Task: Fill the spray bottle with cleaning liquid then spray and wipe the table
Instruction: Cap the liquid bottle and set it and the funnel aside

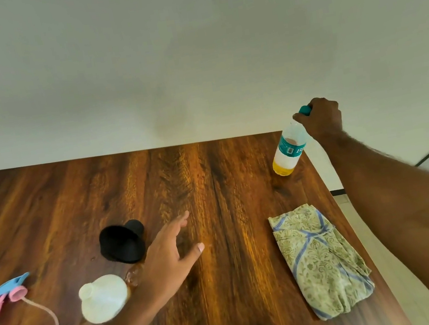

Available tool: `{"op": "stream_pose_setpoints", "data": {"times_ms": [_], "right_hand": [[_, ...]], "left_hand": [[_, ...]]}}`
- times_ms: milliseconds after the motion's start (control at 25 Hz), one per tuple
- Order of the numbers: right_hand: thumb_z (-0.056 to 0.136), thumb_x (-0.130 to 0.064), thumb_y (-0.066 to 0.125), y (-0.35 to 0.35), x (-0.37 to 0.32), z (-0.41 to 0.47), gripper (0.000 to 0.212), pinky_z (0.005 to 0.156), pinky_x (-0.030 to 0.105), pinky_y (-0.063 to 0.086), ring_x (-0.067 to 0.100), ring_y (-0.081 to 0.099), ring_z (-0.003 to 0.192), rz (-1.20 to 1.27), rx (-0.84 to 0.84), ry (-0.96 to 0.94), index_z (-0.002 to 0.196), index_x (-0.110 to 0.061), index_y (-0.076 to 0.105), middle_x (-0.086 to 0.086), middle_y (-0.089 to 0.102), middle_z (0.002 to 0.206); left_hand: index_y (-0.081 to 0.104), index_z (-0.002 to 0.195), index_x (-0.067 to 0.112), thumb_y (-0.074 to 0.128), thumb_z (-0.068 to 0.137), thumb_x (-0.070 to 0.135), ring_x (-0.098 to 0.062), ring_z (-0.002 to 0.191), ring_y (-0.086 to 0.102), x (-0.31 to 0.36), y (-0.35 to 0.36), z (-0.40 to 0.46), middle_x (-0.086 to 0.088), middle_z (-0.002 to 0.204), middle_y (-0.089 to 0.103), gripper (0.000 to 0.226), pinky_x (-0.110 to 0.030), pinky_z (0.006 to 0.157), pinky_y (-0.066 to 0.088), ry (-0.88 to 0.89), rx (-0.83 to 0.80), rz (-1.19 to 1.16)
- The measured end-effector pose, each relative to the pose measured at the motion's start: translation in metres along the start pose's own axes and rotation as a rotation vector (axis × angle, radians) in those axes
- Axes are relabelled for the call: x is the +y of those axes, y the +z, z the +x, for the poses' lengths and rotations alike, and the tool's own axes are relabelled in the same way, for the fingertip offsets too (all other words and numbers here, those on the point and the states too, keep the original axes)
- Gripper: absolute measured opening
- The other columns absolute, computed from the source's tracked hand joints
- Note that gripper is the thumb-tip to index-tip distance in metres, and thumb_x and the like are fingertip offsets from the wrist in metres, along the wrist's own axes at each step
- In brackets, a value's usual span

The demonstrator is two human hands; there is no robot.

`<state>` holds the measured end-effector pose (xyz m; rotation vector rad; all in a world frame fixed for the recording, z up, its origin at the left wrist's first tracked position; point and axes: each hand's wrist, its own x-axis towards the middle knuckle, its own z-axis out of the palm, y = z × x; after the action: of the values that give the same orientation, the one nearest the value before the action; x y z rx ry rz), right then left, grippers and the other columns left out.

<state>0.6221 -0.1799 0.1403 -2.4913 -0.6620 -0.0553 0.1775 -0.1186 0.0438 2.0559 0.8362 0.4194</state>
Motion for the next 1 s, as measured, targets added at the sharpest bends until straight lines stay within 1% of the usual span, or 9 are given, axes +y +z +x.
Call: {"op": "stream_pose_setpoints", "data": {"times_ms": [120, 200, 360, 480, 560, 640, 720, 840, 1000], "right_hand": [[0.091, -0.034, 0.069, 0.006, 0.004, 0.000, 0.040, 0.084, 0.035, 0.052, 0.031, 0.066, 0.099, -0.006, 0.024, -0.008, 0.117, -0.005, 0.061, 0.015, 0.069, 0.113], [0.093, -0.030, 0.068, 0.008, 0.005, -0.002, 0.037, 0.085, 0.035, 0.052, 0.032, 0.066, 0.100, -0.013, 0.062, -0.056, 0.120, -0.007, 0.057, 0.015, 0.068, 0.115], [0.094, -0.027, 0.067, 0.012, 0.006, -0.005, 0.043, 0.090, 0.039, 0.052, 0.035, 0.064, 0.106, -0.049, 0.045, -0.117, 0.129, -0.009, 0.051, 0.016, 0.066, 0.122], [0.093, -0.027, 0.068, 0.011, 0.010, -0.007, 0.052, 0.086, 0.034, 0.047, 0.035, 0.062, 0.111, -0.060, -0.003, -0.102, 0.137, -0.011, 0.047, 0.017, 0.063, 0.128], [0.092, -0.027, 0.069, 0.006, 0.008, -0.013, 0.059, 0.084, 0.035, 0.046, 0.036, 0.060, 0.113, -0.070, -0.033, -0.099, 0.142, -0.011, 0.042, 0.018, 0.061, 0.129], [0.092, -0.027, 0.069, 0.001, -0.001, -0.023, 0.064, 0.089, 0.040, 0.050, 0.037, 0.059, 0.115, -0.080, -0.021, -0.092, 0.146, -0.011, 0.037, 0.019, 0.059, 0.130], [0.093, -0.027, 0.067, 0.003, -0.018, -0.043, 0.057, 0.088, 0.042, 0.052, 0.035, 0.060, 0.113, -0.043, 0.027, -0.125, 0.141, -0.012, 0.041, 0.019, 0.061, 0.125], [0.090, -0.031, 0.065, 0.021, -0.058, -0.104, 0.037, 0.075, 0.031, 0.046, 0.025, 0.063, 0.093, 0.105, 0.038, -0.272, 0.121, -0.014, 0.054, 0.011, 0.068, 0.104], [0.087, -0.034, 0.071, 0.057, -0.093, -0.219, 0.022, 0.071, 0.030, 0.051, 0.015, 0.062, 0.079, 0.259, -0.174, -0.432, 0.101, -0.020, 0.061, 0.000, 0.066, 0.090]], "left_hand": [[0.028, 0.136, 0.067, 0.058, 0.072, 0.074, 0.004, 0.129, 0.047, 0.000, 0.002, 0.002, 0.029, 0.136, 0.049, 0.071, -0.005, 0.078, 0.043, -0.005, 0.012, -0.016], [0.028, 0.137, 0.067, 0.057, 0.071, 0.078, 0.004, 0.128, 0.047, 0.000, 0.003, 0.002, 0.029, 0.136, 0.049, 0.072, -0.006, 0.076, 0.044, -0.008, 0.015, -0.020], [0.027, 0.137, 0.067, 0.053, 0.070, 0.084, 0.009, 0.128, 0.045, -0.003, 0.004, -0.001, 0.038, 0.131, 0.046, 0.074, -0.011, 0.086, 0.042, -0.008, 0.016, -0.008], [0.027, 0.138, 0.066, 0.056, 0.074, 0.077, 0.004, 0.129, 0.046, -0.008, 0.002, -0.008, 0.032, 0.135, 0.047, 0.071, -0.027, 0.099, 0.045, -0.023, 0.029, 0.010], [0.029, 0.137, 0.066, 0.058, 0.075, 0.073, 0.002, 0.129, 0.047, -0.011, -0.002, -0.014, 0.028, 0.137, 0.049, 0.069, -0.029, 0.101, 0.043, -0.036, 0.043, 0.003], [0.033, 0.137, 0.062, 0.060, 0.076, 0.069, 0.002, 0.128, 0.048, -0.014, -0.009, -0.022, 0.026, 0.138, 0.050, 0.067, -0.028, 0.100, 0.044, -0.035, 0.063, 0.001], [0.042, 0.137, 0.054, 0.062, 0.078, 0.064, 0.005, 0.126, 0.049, -0.014, -0.018, -0.034, 0.025, 0.137, 0.052, 0.063, -0.026, 0.099, 0.045, -0.024, 0.100, -0.007], [0.055, 0.131, 0.043, 0.070, 0.084, 0.048, 0.004, 0.118, 0.056, -0.015, -0.036, -0.060, 0.024, 0.128, 0.059, 0.049, -0.021, 0.089, 0.051, -0.023, 0.196, -0.056], [0.064, 0.116, 0.038, 0.077, 0.085, 0.029, 0.004, 0.102, 0.062, -0.030, -0.070, -0.091, 0.025, 0.110, 0.066, 0.035, -0.009, 0.080, 0.049, -0.096, 0.335, -0.047]]}}
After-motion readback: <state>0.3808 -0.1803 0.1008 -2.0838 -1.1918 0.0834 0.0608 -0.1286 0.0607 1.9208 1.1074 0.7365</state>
